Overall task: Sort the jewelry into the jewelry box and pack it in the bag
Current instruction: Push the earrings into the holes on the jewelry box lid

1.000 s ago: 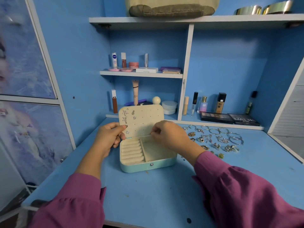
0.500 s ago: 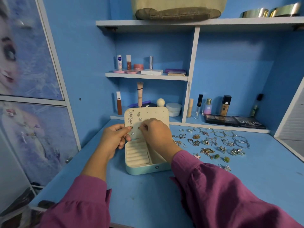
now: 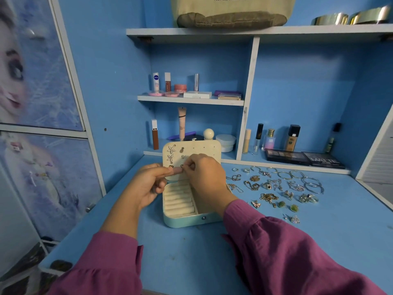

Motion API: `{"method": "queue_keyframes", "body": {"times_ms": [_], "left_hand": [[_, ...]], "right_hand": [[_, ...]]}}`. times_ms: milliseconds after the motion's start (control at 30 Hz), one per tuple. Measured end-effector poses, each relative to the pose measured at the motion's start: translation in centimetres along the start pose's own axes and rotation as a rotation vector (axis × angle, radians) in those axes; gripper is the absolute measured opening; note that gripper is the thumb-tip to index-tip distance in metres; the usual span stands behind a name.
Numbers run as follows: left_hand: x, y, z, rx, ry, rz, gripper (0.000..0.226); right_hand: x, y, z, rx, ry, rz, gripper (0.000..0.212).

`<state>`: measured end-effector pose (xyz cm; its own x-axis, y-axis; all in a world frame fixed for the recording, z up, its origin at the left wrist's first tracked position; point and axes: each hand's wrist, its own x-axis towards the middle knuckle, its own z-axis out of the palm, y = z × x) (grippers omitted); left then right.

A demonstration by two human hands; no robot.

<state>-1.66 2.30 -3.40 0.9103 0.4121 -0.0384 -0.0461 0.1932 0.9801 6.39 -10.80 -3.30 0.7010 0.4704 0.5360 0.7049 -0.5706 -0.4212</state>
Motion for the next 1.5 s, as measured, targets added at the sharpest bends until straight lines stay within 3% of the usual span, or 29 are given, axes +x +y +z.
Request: {"method": "queue_keyframes", "body": {"times_ms": [167,300,500,633,833,967,1067,1100,1233,1333,1500], "left_hand": [[-0.6,0.5,0.1,-0.061,-0.036,-0.044,0.010],[-1.2,0.8,0.4,-0.091,-0.056,-0.068,0.049],[-1.0,0.6,-0.3,-0.299,-0.051,-0.177,0.022],[-0.7,0.3,-0.8,-0.397,-0.076,-0.259,0.046],[-0.7,0.2,-0.9,-0.432,-0.110,-0.358,0.045],[-0.8,0.3,-0.8,-0.461,-0.129,-0.362,0.037],[-1.0,0.3,-0.7,-0.489,-0.128,-0.361,0.033],[-1.1,0.3,-0.8,-0.485,-0.145,-0.362,0.033],[-1.2,0.4,-1.1,-0.427,-0.207,-0.363,0.053],[-1.3,0.5,-0.8,-0.292,-0.064,-0.355,0.022],[-1.5,0.6,-0.6,-0.192,-0.058,-0.320,0.025]], "right_hand": [[-0.3,0.3,-0.1,-0.027,-0.015,-0.029,0.018],[-0.7,0.7,-0.8,-0.004,0.020,-0.029,0.018],[-1.5,2.4,-2.4,0.034,0.030,0.047,0.014],[-2.2,4.4,-4.0,0.068,-0.022,0.122,0.012],[-2.6,7.4,-7.0,0.257,-0.298,0.223,0.006],[-3.1,8.7,-8.8,0.194,-0.421,0.202,0.005],[-3.2,9.3,-9.9,0.152,-0.462,0.221,0.020],[-3.3,9.3,-10.2,0.140,-0.476,0.225,0.024],[-3.3,9.6,-10.7,0.020,-0.550,0.237,0.010],[-3.4,9.5,-10.9,-0.065,-0.600,0.225,0.012],[-3.5,9.1,-11.0,-0.110,-0.600,0.199,0.009]]}}
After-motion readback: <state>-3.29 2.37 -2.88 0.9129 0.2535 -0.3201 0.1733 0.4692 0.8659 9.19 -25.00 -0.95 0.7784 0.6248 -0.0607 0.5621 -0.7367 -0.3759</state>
